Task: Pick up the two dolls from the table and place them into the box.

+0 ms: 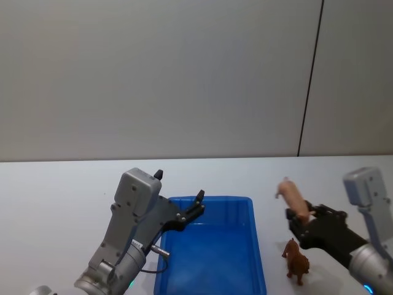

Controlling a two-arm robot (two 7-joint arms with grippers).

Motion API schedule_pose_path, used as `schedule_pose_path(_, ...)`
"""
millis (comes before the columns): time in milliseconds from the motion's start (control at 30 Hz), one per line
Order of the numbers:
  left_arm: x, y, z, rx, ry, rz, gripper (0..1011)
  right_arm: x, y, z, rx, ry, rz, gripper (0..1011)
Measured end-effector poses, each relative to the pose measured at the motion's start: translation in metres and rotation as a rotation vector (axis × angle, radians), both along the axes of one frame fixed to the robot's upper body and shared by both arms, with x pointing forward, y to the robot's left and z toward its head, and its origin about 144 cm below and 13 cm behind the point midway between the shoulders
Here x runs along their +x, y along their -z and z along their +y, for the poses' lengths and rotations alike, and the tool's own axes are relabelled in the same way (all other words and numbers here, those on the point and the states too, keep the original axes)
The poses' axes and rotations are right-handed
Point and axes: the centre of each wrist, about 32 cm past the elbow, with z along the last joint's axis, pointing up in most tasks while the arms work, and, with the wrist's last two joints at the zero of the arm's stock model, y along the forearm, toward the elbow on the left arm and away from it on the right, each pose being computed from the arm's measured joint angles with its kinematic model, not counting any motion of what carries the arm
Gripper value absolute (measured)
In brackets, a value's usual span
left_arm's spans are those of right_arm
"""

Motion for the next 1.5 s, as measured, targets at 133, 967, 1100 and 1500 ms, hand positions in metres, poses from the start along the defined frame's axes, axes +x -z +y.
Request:
schedule_pose_path(133,0.0,0.0,0.0,0.0,0.0,0.0,1001,0.004,-0.006,0.009,0.004,-0.06,0.007,364)
schedule_pose_path(967,0.0,0.0,0.0,0.0,0.0,0.0,1001,0.021,-0.006,0.062,-0.015,-0.271,0.116,826)
schedule_pose_path(1100,0.0,0.0,0.0,0.0,0.0,0.0,1001,0.02,-0.004,0.06,-0.018,-0.249,0.107,917)
schedule_pose_path(1500,0.0,0.0,0.0,0.0,0.0,0.0,1001,-0.001,0.008,0.037,-0.005,-0.122,0.07,1001)
